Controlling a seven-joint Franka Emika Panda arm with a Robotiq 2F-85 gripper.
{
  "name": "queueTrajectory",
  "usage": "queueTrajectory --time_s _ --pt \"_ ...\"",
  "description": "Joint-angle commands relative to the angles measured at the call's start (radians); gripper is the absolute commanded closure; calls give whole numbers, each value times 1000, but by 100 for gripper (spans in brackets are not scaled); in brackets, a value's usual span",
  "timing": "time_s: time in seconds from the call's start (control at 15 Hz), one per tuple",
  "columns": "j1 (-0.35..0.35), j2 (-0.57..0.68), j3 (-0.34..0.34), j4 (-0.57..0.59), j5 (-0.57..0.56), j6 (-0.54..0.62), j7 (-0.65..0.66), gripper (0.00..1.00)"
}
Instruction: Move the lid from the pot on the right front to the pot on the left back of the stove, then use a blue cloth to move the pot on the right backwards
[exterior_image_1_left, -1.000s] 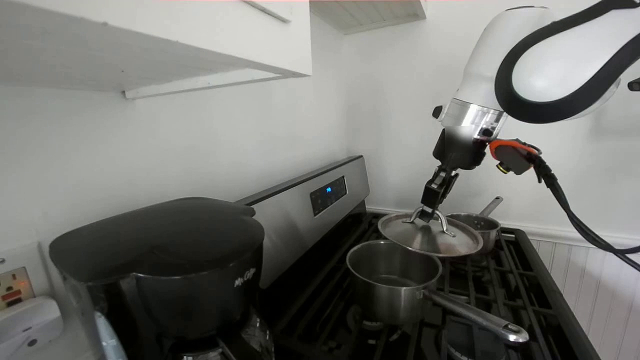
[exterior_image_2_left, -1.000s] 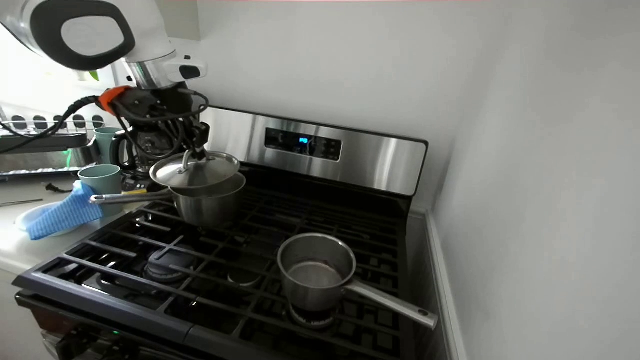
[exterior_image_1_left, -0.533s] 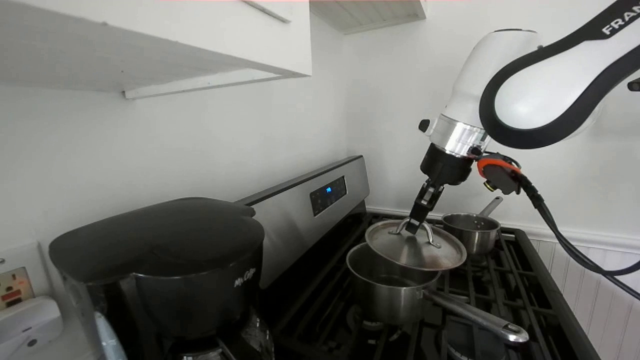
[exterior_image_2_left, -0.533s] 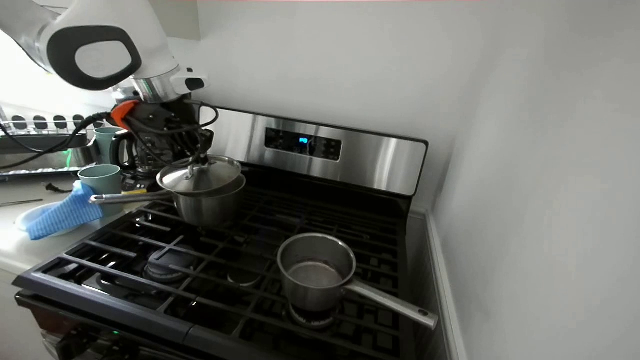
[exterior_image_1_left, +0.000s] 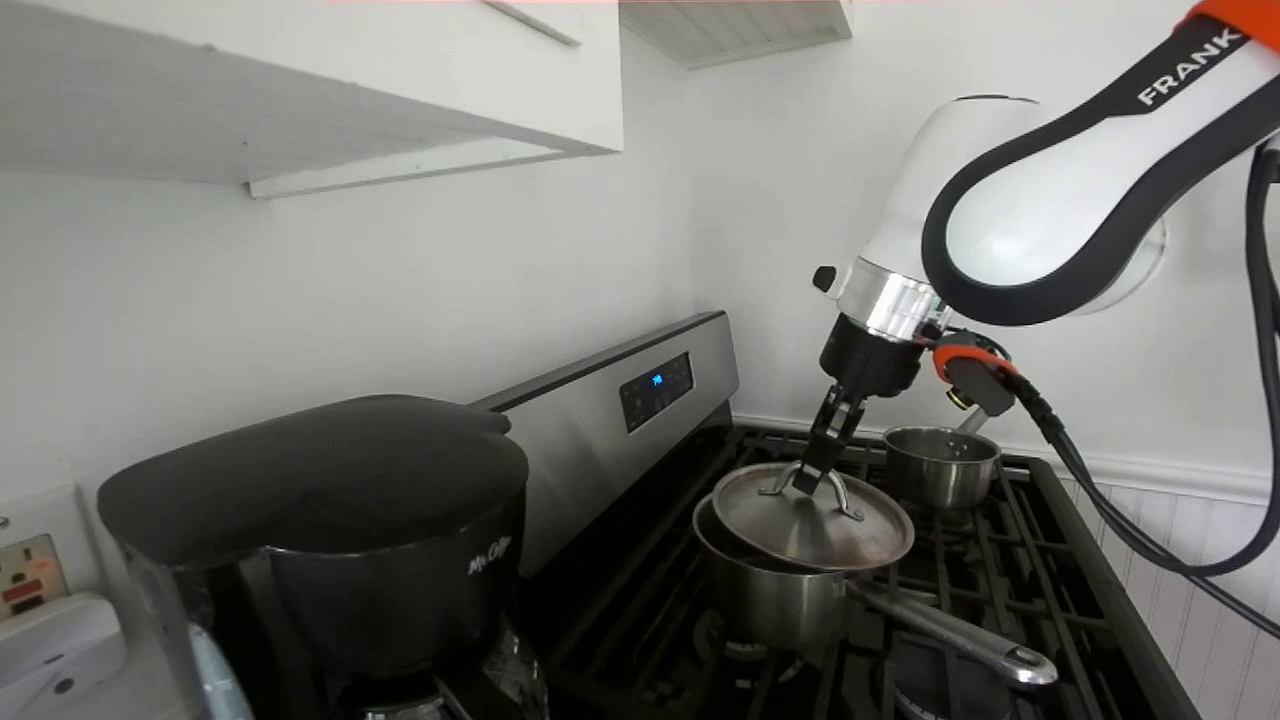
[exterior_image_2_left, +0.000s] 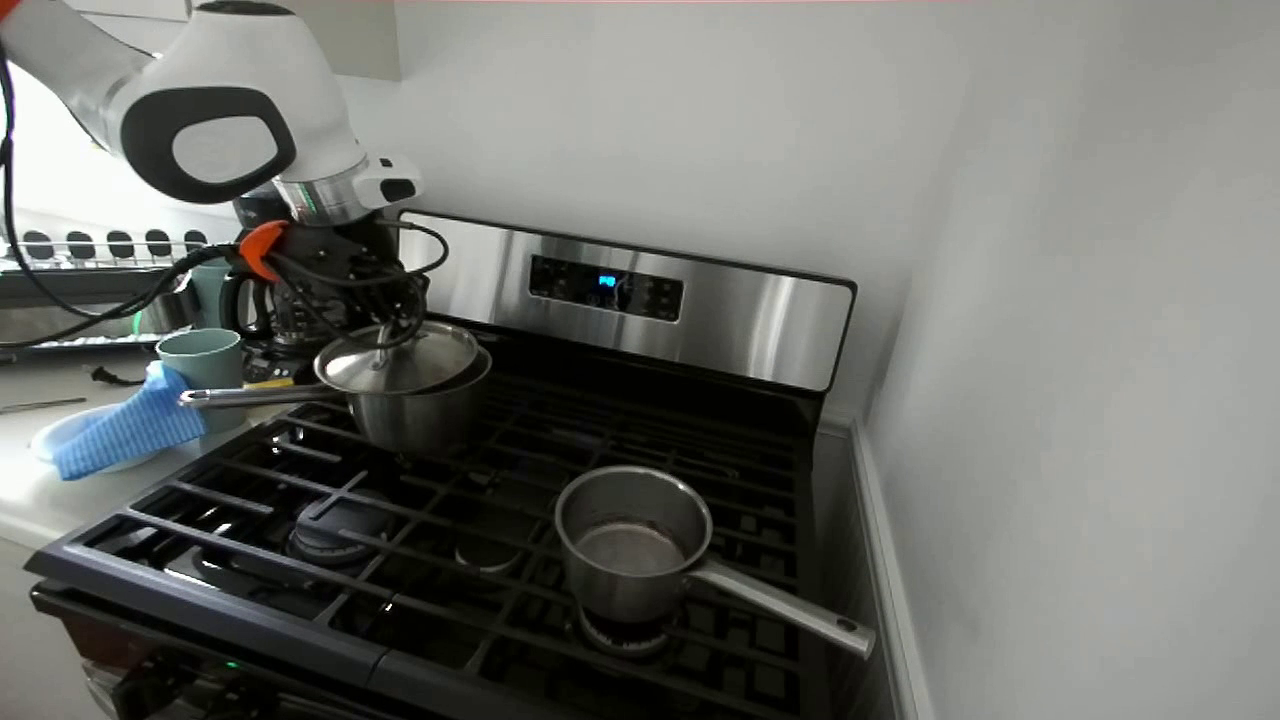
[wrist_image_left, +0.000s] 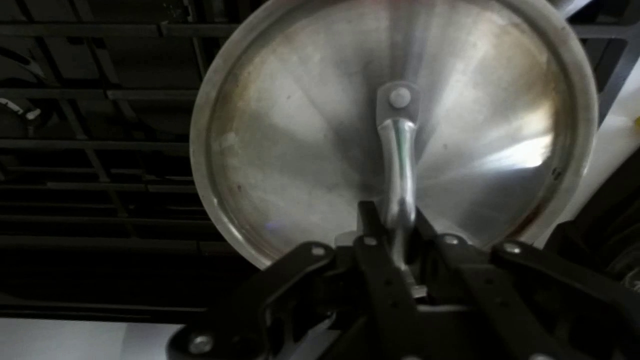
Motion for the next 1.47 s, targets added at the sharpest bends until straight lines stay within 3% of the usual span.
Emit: queueTrajectory --time_s 0.0,1.4 --pt "-6 35 16 40 34 7 -50 96" --pt "-51 156 58 151 10 -21 -41 96"
